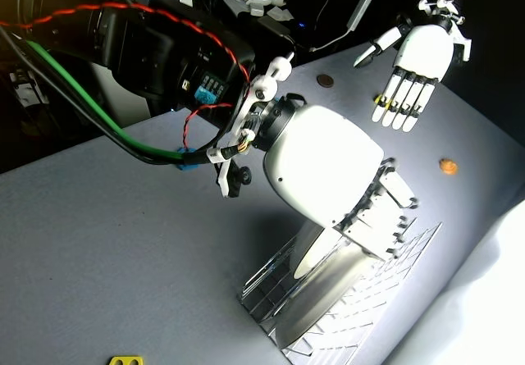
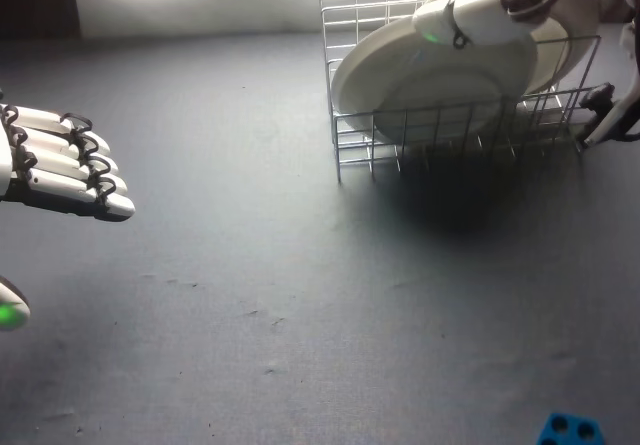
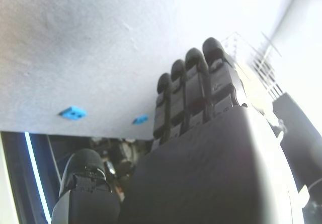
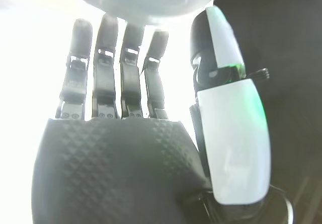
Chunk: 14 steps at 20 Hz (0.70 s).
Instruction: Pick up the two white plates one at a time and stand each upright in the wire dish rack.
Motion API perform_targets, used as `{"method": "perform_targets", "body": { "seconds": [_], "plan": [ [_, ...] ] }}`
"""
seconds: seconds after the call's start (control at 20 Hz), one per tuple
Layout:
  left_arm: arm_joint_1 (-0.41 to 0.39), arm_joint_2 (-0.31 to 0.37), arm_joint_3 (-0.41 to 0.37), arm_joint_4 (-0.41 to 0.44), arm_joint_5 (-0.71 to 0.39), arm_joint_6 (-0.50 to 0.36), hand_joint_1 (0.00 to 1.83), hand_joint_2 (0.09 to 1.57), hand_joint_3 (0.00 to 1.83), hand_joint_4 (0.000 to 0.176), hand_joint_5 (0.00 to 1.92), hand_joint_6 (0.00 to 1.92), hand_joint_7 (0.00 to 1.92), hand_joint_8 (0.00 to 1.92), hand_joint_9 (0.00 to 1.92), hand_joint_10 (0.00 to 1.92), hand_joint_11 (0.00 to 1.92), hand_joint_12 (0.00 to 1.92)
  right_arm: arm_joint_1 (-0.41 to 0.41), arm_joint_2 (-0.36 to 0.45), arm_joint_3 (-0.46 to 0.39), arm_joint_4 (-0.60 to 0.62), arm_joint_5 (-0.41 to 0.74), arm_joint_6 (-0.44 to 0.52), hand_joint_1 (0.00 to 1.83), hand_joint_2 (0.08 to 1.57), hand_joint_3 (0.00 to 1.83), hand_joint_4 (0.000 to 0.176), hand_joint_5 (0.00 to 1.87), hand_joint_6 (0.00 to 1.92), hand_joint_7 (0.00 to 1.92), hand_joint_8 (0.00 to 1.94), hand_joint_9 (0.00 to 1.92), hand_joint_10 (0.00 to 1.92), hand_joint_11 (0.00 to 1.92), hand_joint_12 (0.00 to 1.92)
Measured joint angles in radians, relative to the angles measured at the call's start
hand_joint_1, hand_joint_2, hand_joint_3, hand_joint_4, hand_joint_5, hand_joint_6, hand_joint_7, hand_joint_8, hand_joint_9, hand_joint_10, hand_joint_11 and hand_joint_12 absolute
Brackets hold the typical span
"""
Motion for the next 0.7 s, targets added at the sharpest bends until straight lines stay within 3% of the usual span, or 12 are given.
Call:
{"method": "perform_targets", "body": {
  "seconds": [0.1, 0.15, 0.25, 0.4, 0.45, 0.55, 0.7],
  "plan": [
    [0.000, 0.000, 0.000, 0.000, -0.001, 0.000, 0.00, 1.07, 0.00, 0.000, 0.15, 0.00, 0.17, 0.00, 0.13, 0.00, 0.00, 0.23, 0.007, 0.004, -0.008, 0.001, -0.003, 0.000, 0.98, 1.17, 0.01, 0.000, 0.19, 1.12, 0.25, 1.04, 0.13, 1.09, 0.00, 1.29],
    [0.000, 0.000, 0.000, 0.000, -0.001, 0.000, 0.00, 1.06, 0.00, 0.000, 0.18, 0.00, 0.19, 0.00, 0.14, 0.00, 0.00, 0.25, 0.015, 0.008, -0.012, 0.003, -0.005, -0.001, 0.94, 1.19, 0.01, 0.000, 0.17, 1.20, 0.22, 1.07, 0.10, 1.10, 0.00, 1.28],
    [0.000, 0.000, 0.000, 0.000, -0.003, 0.000, 0.00, 1.06, 0.00, 0.000, 0.17, 0.00, 0.19, 0.00, 0.15, 0.00, 0.00, 0.29, 0.023, 0.014, -0.012, -0.011, -0.003, 0.002, 0.94, 1.19, 0.01, 0.000, 0.14, 1.17, 0.20, 1.07, 0.09, 1.11, 0.00, 1.26],
    [0.000, 0.000, 0.000, 0.000, -0.005, 0.000, 0.00, 1.05, 0.00, 0.000, 0.17, 0.00, 0.19, 0.00, 0.15, 0.00, 0.00, 0.29, 0.024, 0.034, -0.039, -0.215, 0.040, 0.000, 0.95, 1.19, 0.01, 0.000, 0.12, 1.10, 0.19, 1.04, 0.08, 1.09, 0.00, 1.24],
    [0.000, 0.000, 0.000, 0.000, -0.006, 0.000, 0.00, 1.06, 0.00, 0.000, 0.20, 0.00, 0.23, 0.00, 0.19, 0.00, 0.00, 0.39, 0.024, 0.046, -0.060, -0.286, 0.078, 0.001, 0.93, 1.21, 0.02, 0.000, 0.09, 1.19, 0.17, 1.04, 0.06, 1.09, 0.00, 1.21],
    [-0.002, 0.000, 0.000, 0.000, -0.013, 0.000, 0.00, 1.05, 0.00, 0.000, 0.14, 0.00, 0.16, 0.00, 0.12, 0.00, 0.00, 0.24, 0.024, 0.065, -0.080, -0.308, 0.097, 0.002, 0.93, 1.20, 0.01, 0.000, 0.15, 1.16, 0.19, 1.02, 0.08, 1.07, 0.00, 1.24],
    [-0.003, 0.000, 0.000, 0.002, -0.030, -0.001, 0.00, 1.06, 0.00, 0.000, 0.13, 0.00, 0.16, 0.00, 0.11, 0.00, 0.00, 0.21, 0.025, 0.095, -0.083, -0.306, 0.119, 0.002, 0.92, 1.21, 0.01, 0.000, 0.14, 1.17, 0.22, 1.00, 0.10, 1.08, 0.00, 1.28]
  ]
}}
